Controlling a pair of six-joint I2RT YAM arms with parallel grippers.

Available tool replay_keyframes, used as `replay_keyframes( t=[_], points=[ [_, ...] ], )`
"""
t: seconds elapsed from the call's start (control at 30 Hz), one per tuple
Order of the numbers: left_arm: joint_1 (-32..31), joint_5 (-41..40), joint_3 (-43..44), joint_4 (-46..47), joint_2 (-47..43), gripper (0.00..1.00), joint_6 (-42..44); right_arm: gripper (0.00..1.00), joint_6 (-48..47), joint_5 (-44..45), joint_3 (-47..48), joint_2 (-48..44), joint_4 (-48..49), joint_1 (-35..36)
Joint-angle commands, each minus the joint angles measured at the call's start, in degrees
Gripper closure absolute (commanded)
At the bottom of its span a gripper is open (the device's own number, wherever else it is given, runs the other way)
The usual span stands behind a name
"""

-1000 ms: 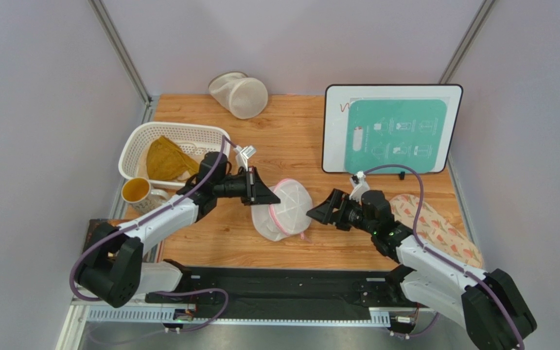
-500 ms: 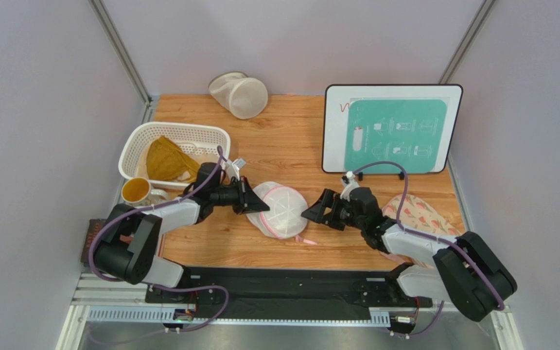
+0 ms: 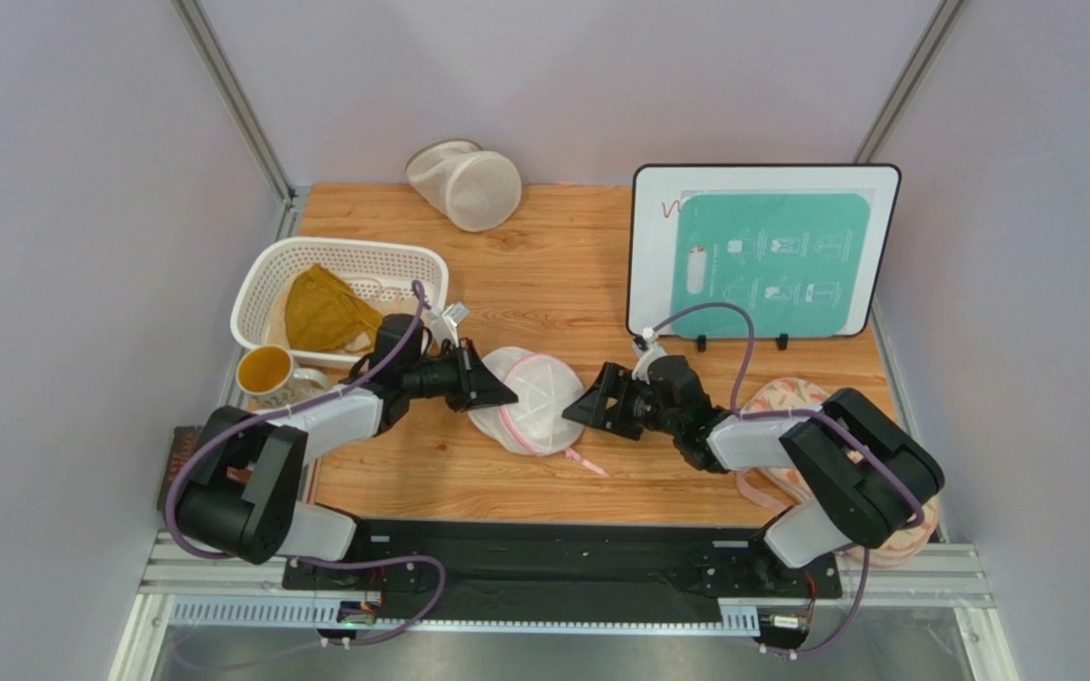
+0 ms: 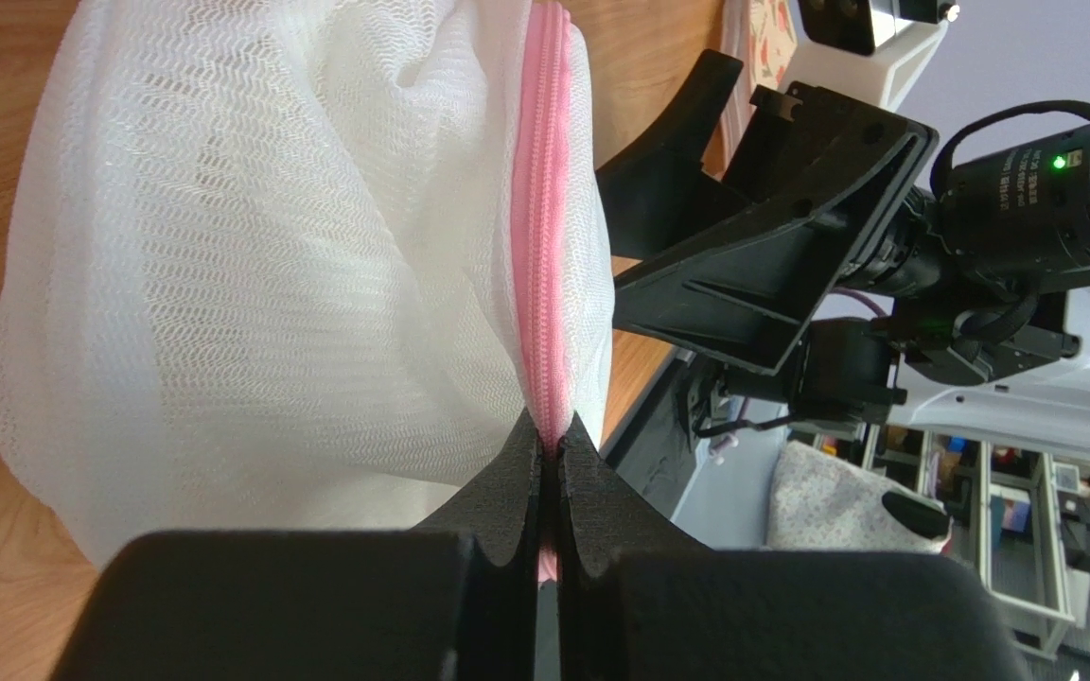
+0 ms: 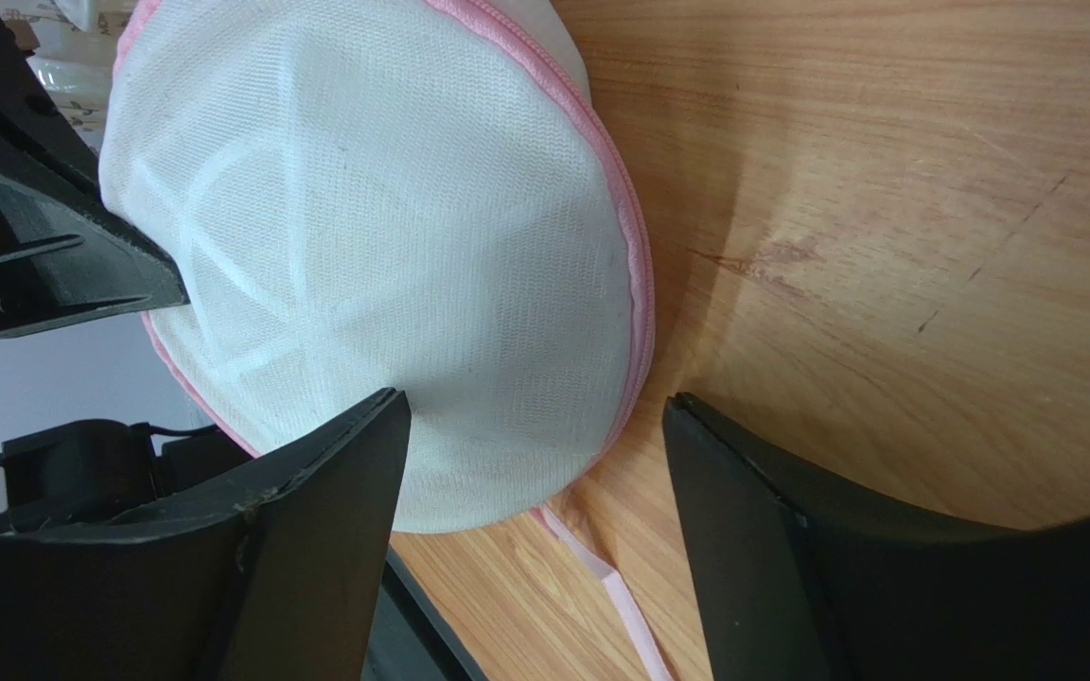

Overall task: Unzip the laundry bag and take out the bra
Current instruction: Adjust the laundry bag at the center of the board.

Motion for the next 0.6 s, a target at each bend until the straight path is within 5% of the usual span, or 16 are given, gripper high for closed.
replay_keyframes(
  t=[0.0, 0.17, 0.3, 0.57],
  points=[
    [0.59, -0.15, 0.25, 0.66, -0.84, 1.0, 2.05, 0.37, 1.79, -0.59, 0.79, 4.46, 9.87, 0.47],
    [0.5, -1.63, -0.01, -1.61, -0.93, 1.0, 3.54, 0.63, 1.8, -1.03, 2.28, 4.91, 9.9, 1.69],
    [0.59, -4.71, 0.78, -6.36, -2.33, 1.0, 6.26, 0.96, -0.75, 0.29, 4.21, 1.14, 3.74, 2.93],
    [0.5, -16.46, 3.85, -20.4, -9.19, 1.0, 11.8, 1.0, -4.62, 6.09, 6.5, -6.52, -10.67, 3.9]
  ],
)
